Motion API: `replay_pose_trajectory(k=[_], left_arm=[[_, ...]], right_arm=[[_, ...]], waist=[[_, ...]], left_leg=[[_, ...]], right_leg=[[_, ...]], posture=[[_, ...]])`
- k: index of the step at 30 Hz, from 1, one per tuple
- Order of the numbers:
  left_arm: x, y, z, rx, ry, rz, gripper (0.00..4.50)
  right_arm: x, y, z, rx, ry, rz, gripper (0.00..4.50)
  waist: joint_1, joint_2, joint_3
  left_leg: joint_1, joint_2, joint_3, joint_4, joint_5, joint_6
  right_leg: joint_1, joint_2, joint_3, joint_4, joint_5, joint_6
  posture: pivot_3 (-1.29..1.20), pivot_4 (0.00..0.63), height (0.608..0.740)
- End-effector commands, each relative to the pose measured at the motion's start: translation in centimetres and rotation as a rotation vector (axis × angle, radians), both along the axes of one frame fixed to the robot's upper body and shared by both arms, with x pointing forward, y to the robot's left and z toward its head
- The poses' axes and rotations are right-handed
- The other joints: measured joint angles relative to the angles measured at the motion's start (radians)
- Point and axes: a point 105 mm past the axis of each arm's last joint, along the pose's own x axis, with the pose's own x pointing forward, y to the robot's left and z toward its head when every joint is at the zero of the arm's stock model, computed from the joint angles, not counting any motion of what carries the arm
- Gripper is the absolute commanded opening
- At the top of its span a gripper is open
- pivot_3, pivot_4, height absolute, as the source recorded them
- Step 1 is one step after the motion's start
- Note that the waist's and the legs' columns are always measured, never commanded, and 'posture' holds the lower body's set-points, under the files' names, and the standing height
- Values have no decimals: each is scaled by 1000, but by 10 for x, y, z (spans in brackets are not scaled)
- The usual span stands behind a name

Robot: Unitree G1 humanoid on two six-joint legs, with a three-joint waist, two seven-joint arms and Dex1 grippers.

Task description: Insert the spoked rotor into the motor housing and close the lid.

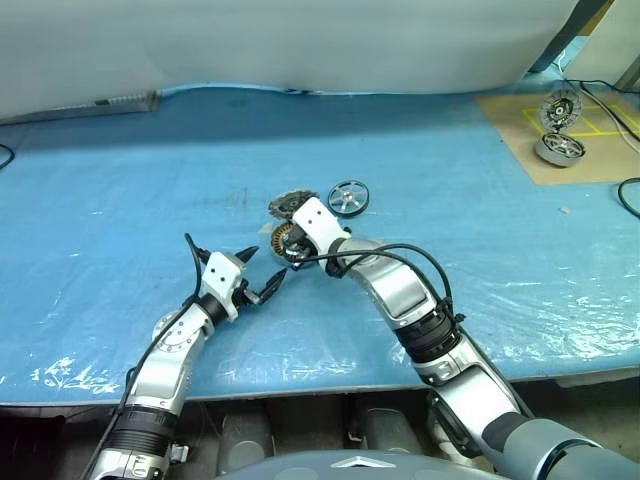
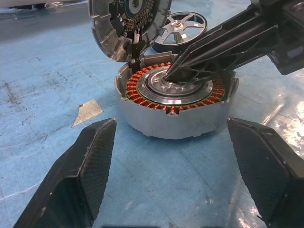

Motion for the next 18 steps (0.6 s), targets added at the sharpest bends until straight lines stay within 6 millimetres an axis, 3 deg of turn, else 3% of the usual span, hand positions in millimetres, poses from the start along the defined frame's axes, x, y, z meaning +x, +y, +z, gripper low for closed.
replay_pose_trajectory(k=[1,7,18], left_arm=[[0,-3,11,-4,-46,-8,3978],[1,-5,11,-5,-44,-12,3978],[1,-4,11,-2,-44,-9,3978]], right_arm=[[-4,1,11,38,-24,21,33],[-11,7,13,48,-34,99,33],[-3,-1,-3,58,1,59,33]], waist=[[1,0,0],[1,0,0],[1,0,0]], left_leg=[[0,0,0,0,0,0],[0,0,0,0,0,0],[0,0,0,0,0,0]], right_leg=[[0,0,0,0,0,0],[0,0,0,0,0,0],[0,0,0,0,0,0]], posture=[[0,150,740],[0,150,740],[0,150,740]])
